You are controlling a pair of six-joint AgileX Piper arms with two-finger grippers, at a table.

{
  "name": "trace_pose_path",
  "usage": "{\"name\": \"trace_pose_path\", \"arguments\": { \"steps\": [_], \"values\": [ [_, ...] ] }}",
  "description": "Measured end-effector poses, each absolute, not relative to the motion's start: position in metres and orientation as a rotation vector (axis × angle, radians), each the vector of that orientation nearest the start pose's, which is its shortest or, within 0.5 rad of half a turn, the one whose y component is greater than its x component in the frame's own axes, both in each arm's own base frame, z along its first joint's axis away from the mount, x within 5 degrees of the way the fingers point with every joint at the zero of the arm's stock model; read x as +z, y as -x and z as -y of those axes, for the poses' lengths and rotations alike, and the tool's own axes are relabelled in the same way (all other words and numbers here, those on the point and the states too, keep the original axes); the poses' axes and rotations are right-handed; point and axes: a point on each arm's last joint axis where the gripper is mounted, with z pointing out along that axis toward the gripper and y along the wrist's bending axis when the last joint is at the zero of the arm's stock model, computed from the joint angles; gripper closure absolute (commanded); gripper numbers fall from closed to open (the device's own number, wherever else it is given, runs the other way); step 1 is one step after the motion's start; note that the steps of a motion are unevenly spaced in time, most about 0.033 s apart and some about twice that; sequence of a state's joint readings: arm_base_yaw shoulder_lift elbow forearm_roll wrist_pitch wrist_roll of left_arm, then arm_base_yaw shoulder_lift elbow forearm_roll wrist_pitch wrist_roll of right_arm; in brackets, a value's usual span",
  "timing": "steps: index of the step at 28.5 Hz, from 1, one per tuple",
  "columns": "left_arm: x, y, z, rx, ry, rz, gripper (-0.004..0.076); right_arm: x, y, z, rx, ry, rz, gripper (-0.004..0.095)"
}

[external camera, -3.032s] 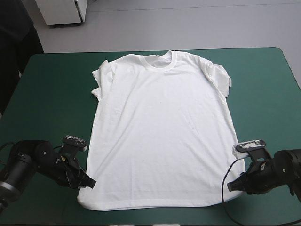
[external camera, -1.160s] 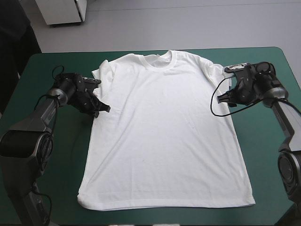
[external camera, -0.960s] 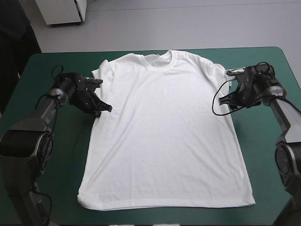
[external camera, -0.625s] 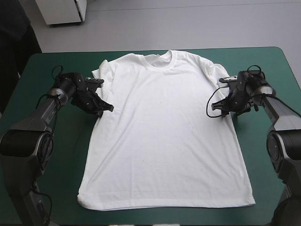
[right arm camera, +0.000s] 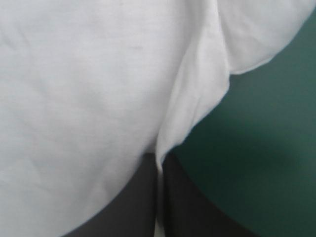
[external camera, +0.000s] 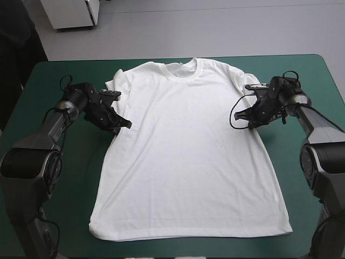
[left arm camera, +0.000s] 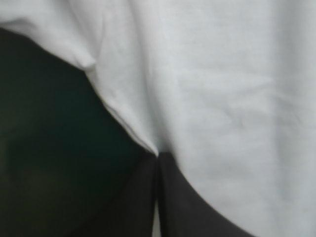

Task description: Fold the cloth

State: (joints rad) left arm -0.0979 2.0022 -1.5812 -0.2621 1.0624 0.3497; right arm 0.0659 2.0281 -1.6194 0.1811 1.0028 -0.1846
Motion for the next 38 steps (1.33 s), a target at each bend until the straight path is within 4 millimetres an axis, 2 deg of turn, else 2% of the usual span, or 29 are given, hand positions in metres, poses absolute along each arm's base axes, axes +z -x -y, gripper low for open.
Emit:
{"name": "trace_pose_path", "arguments": {
  "steps": [2,4,8,10,12,15,19,25,28,31,35,38],
  "values": [
    [0.218,-0.410,0.062,-0.330,-0.514,-2.902,0.0746,0.217,-0.426,-0.043,0.231,0.251,-2.879,0.0921],
    [0.235,-0.408,0.064,-0.337,-0.547,-2.905,0.0746,0.226,-0.428,-0.044,0.249,0.258,-2.883,0.0921],
    [0.305,-0.399,0.061,-0.258,-0.573,-2.743,0.0746,0.276,-0.429,-0.040,0.266,0.232,-2.770,0.0921],
    [0.339,-0.390,0.059,-0.215,-0.575,-2.653,0.0746,0.308,-0.423,-0.032,0.263,0.209,-2.700,0.0921],
    [0.364,-0.379,0.058,-0.196,-0.573,-2.588,0.0746,0.337,-0.415,-0.026,0.252,0.193,-2.634,0.0921],
    [0.401,-0.359,0.055,-0.175,-0.568,-2.494,0.0746,0.378,-0.396,-0.020,0.235,0.183,-2.536,0.0921],
    [0.446,-0.325,0.051,-0.139,-0.560,-2.373,0.0746,0.430,-0.361,-0.020,0.225,0.189,-2.402,0.0921],
    [0.507,-0.266,0.044,-0.085,-0.529,-2.156,0.0746,0.490,-0.304,-0.020,0.210,0.196,-2.207,0.0921],
    [0.532,-0.248,0.041,-0.060,-0.486,-1.993,0.0746,0.515,-0.281,-0.021,0.205,0.187,-2.073,0.0921],
    [0.548,-0.243,0.040,-0.042,-0.446,-1.859,0.0746,0.533,-0.270,-0.020,0.203,0.169,-1.951,0.0921],
    [0.555,-0.251,0.039,-0.030,-0.411,-1.767,0.0746,0.543,-0.274,-0.019,0.190,0.138,-1.826,0.0921],
    [0.554,-0.269,0.040,-0.020,-0.387,-1.710,0.0745,0.546,-0.289,-0.017,0.179,0.108,-1.735,0.0921]
  ]
}}
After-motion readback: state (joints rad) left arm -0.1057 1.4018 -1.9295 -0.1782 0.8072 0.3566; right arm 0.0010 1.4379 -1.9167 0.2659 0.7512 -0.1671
